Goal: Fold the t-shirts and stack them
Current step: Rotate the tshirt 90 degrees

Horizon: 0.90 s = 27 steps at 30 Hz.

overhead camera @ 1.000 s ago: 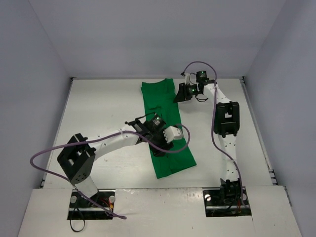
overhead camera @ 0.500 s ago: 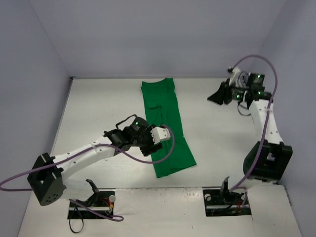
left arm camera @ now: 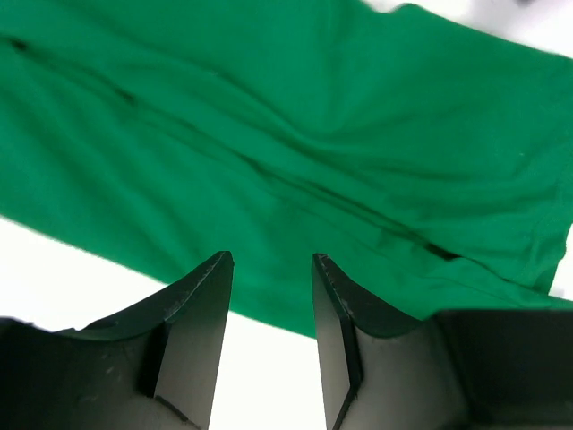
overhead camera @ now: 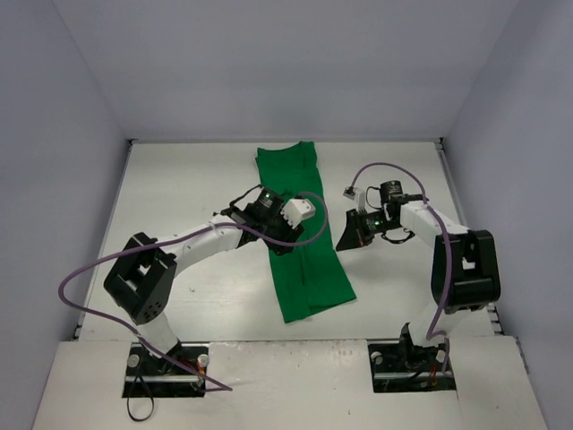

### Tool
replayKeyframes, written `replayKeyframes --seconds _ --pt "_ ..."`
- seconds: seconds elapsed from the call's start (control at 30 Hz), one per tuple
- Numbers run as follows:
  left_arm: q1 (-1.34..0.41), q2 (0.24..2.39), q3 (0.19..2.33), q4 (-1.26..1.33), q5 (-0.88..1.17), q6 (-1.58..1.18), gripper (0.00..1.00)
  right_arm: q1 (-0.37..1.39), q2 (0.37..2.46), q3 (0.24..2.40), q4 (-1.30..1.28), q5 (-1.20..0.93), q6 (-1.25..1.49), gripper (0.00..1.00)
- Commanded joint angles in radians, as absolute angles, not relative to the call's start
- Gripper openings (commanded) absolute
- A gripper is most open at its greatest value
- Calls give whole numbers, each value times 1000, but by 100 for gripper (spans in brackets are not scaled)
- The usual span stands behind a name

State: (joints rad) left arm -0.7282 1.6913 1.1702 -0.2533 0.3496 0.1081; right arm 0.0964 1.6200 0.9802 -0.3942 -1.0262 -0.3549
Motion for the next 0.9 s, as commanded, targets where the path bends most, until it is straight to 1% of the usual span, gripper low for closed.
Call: replayKeyframes --seconds 0.0,0.2,0.27,0.33,0.43,0.6,0.67,0.73,0.77,0.8,0.83,0.87 --pt "-661 1620 1213 -229 385 59 37 130 1709 994 -379 -999 -260 0" --pt "-541 1570 1249 -252 325 1 37 206 1799 991 -354 -880 -126 0" --pt "-522 1552 1247 -245 298 -20 38 234 1800 977 -337 -812 -72 0" --pt "-501 1526 1238 -245 250 -37 41 282 1839 932 -315 -701 -10 0" --pt "-488 1496 1221 -243 232 -39 42 313 1838 903 -303 -608 51 0" --pt "-483 1458 1193 -223 263 -7 48 432 1747 841 -266 -707 100 0" --pt "-480 1437 1184 -218 291 -2 59 517 1601 784 -180 -739 146 0" --pt "-480 1428 1168 -218 317 0 63 543 1458 778 -150 -732 192 0" --pt "-479 1407 1152 -211 330 22 72 544 1377 769 -92 -717 247 0" --pt "-479 1390 1138 -204 346 38 78 545 1300 767 -47 -694 284 3" --pt "-479 1375 1125 -197 364 48 82 546 1226 770 -14 -663 307 9" --pt "-479 1354 1107 -189 395 58 85 545 1141 772 21 -632 289 23"
